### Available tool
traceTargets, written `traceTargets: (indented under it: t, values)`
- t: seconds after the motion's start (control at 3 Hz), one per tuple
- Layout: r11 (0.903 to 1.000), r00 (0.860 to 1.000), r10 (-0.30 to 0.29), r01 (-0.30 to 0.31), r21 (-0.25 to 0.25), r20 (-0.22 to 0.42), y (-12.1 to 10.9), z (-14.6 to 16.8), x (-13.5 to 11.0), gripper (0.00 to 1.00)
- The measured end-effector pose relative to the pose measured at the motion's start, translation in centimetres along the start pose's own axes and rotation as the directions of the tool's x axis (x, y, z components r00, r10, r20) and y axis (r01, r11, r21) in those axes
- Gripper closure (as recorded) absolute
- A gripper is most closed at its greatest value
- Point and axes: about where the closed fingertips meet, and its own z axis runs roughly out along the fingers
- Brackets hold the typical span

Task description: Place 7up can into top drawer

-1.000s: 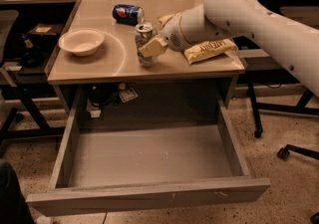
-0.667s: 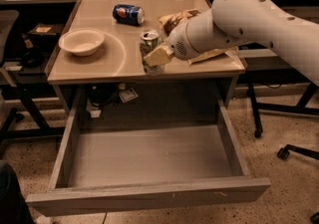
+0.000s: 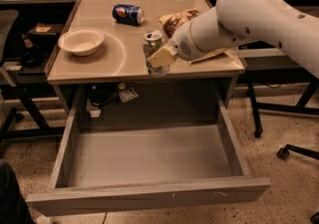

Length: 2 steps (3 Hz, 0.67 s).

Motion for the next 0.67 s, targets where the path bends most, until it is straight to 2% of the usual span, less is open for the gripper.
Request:
traceTargets:
  t: [0.33, 0.67]
  values:
    - [0.9964, 0.998, 0.060, -0.058, 0.061, -0.019, 1.8, -3.2, 1.7, 1.00]
    - [0.9834, 0.985, 0.145, -0.133, 0.123, -0.093, 5.3, -5.1, 6.0, 1.00]
